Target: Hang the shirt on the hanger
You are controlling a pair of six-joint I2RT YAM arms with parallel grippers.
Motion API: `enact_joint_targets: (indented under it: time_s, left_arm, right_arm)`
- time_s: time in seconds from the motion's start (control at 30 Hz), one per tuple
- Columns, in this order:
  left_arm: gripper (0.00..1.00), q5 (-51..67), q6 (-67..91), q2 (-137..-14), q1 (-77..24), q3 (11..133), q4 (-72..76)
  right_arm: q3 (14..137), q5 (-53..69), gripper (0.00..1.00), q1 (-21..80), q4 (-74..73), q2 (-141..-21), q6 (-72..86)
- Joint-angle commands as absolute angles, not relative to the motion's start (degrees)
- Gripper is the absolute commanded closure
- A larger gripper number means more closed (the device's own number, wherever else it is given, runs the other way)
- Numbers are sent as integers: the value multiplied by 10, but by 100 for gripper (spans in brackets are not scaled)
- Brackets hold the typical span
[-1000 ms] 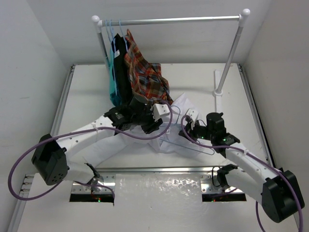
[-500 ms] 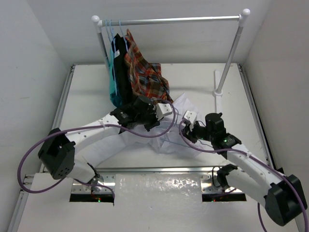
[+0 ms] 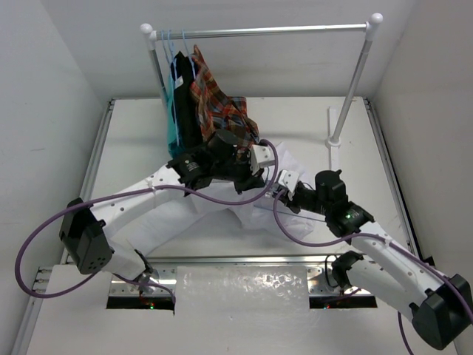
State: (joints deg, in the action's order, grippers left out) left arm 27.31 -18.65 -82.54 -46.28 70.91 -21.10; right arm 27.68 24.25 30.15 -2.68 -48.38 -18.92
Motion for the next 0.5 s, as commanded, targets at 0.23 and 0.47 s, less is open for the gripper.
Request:
enact_joint_targets:
  time_s: [0.23, 0.47]
  left_arm:
    - [42, 248, -362, -815, -473, 678, -241]
    - [4, 243, -459, -793, -468, 686, -297]
  right_arm:
    - [163, 230, 100, 306, 195, -519, -120]
    - [167, 231, 100, 306, 188, -544, -125]
